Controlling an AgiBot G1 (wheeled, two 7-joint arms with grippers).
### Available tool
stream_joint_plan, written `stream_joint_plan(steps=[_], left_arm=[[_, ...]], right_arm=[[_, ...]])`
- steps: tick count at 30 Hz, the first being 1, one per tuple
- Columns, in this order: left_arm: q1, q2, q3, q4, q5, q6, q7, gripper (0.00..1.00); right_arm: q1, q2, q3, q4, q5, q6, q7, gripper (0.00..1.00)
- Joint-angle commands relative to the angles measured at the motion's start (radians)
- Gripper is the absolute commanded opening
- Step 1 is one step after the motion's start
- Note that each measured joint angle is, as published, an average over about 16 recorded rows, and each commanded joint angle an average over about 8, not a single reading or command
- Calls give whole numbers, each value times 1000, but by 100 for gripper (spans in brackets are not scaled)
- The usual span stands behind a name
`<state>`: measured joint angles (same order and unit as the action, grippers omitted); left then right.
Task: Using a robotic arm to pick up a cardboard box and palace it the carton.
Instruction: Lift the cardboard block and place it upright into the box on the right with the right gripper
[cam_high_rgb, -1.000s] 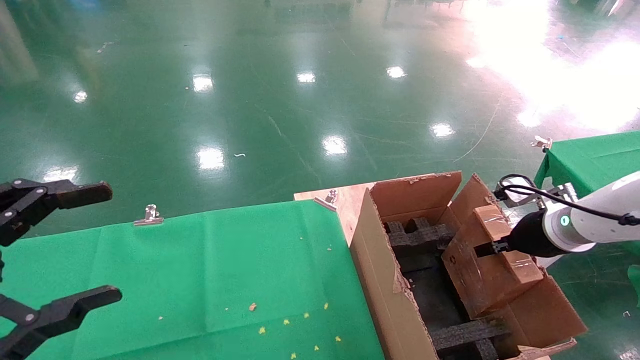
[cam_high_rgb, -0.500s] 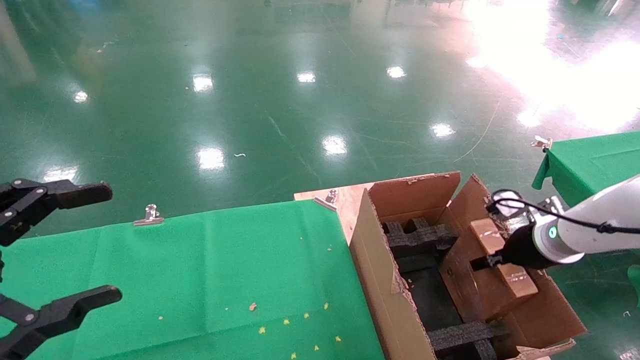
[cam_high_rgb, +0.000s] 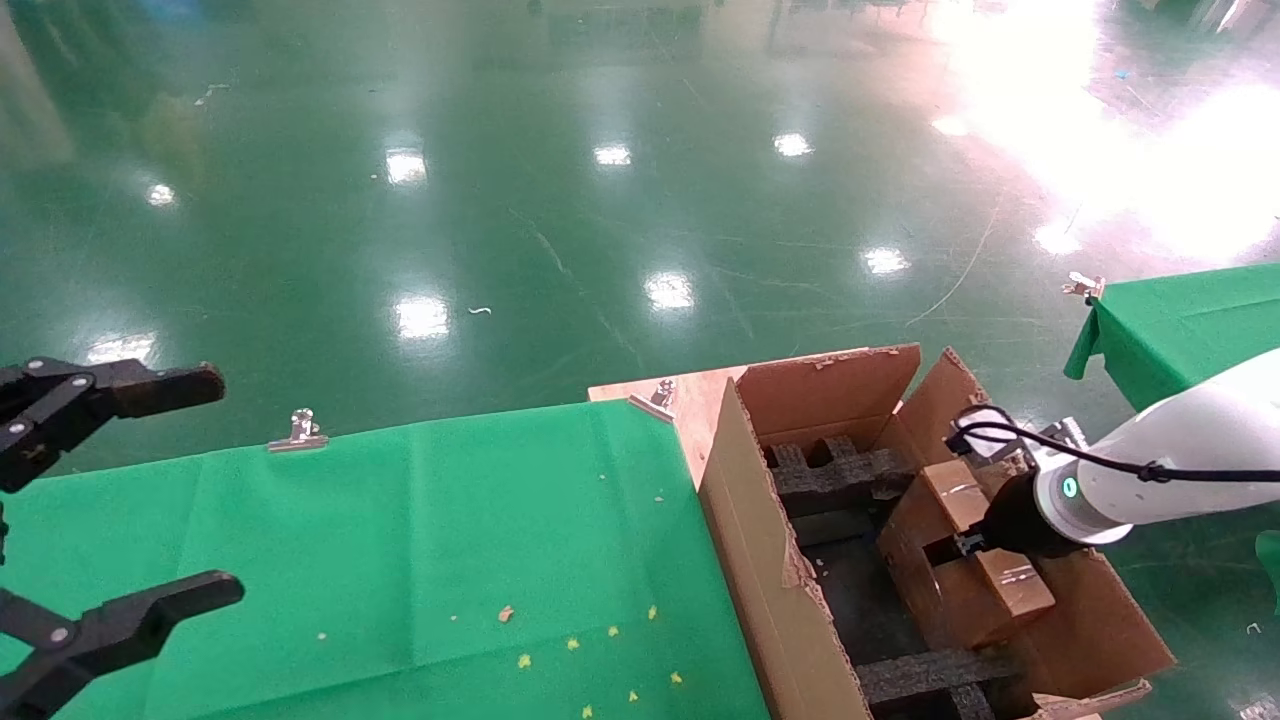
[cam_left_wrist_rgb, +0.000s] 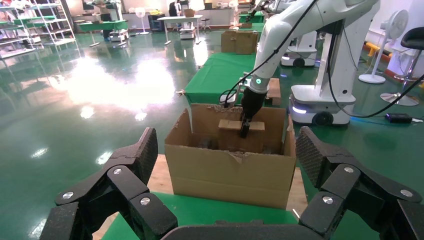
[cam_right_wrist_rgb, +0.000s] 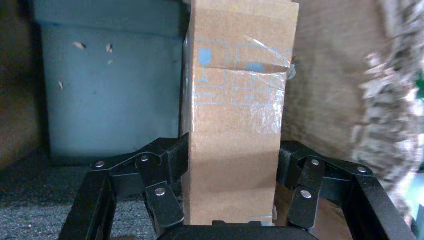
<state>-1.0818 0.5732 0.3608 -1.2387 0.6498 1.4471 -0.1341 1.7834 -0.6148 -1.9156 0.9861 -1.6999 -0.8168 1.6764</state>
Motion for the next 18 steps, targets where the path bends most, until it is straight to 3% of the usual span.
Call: stream_joint_plan(steps=[1, 15, 16, 18], left_arm=[[0, 0, 0, 0, 0, 0, 0, 100], [0, 0, 0, 0, 0, 0, 0, 100], [0, 0, 0, 0, 0, 0, 0, 100], [0, 0, 0, 0, 0, 0, 0, 100]], right_arm=[[-12, -10, 0, -16, 11, 3, -12, 0], [-74, -67, 16, -155, 107, -5, -125, 1], [-76, -69, 18, -161, 114, -6, -134, 7], [-79, -73, 23, -172, 127, -6, -159, 32]])
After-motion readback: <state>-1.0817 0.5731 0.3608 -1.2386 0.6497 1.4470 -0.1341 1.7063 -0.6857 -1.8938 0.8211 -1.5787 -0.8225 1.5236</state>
